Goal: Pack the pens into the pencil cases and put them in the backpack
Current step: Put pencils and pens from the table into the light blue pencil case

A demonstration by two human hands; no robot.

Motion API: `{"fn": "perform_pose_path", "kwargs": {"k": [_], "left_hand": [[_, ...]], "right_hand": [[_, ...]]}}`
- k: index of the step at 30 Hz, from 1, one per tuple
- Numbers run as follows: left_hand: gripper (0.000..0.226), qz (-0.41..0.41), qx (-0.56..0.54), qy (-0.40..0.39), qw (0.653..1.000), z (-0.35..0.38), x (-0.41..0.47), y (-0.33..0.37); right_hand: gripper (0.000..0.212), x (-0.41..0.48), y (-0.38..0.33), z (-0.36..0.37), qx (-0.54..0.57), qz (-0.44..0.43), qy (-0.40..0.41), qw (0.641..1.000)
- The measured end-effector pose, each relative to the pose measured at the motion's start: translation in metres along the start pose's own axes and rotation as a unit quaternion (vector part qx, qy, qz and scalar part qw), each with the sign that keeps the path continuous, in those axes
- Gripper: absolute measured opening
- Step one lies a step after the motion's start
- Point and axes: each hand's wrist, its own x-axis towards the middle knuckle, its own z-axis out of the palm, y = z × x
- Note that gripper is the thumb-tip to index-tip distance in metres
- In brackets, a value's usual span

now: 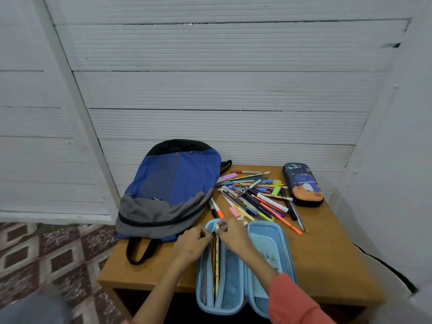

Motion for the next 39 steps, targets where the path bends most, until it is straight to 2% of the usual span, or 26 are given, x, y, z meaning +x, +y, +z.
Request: {"fn": "perform_pose_path", "kwargs": {"k": [4,8,14,19,24,30,39], "left_hand": [[0.02,0.001,0.003,0.006,1.0,0.0009,-0.0014,-0.0001],[0.019,0.011,0.005,0.005,1.0,0.0012,-0.0011,-0.0007],[0.017,0.015,0.007,0.008,1.0,0.0018,-0.0016,-0.0014],[0.015,0.021,-0.005,-0.003,1.0,0.0017,0.0003,-0.002],[0.007,0.022,-0.006,-0.007,1.0,0.0016,-0.0013,-0.001],[0.018,0.022,0.006,-0.011,1.0,0.0,-0.0028,0.0006],[0.021,0.021,-0.006,-0.01,1.0,0.0001,-0.0025,-0.0006]], "right_hand": [[0.024,-0.0003,-0.0013,-0.0004,0.012,0.013,-0.011,1.0],[0.028,-0.0024,0.004,0.0051,-0.007,0.002,0.025,1.0],[0.007,-0.0037,0.0056,0.0074,-0.051,-0.005,0.037,0.998],[0.021,-0.002,0.0073,0.0037,-0.076,-0.012,0.02,0.997],[0.02,-0.002,0.0065,0.0036,-0.104,-0.018,0.02,0.994],[0.023,-0.0027,0.0049,0.0051,-0.143,-0.029,0.027,0.989],[0.028,-0.0015,-0.0015,0.0064,-0.173,-0.033,0.031,0.984]]}}
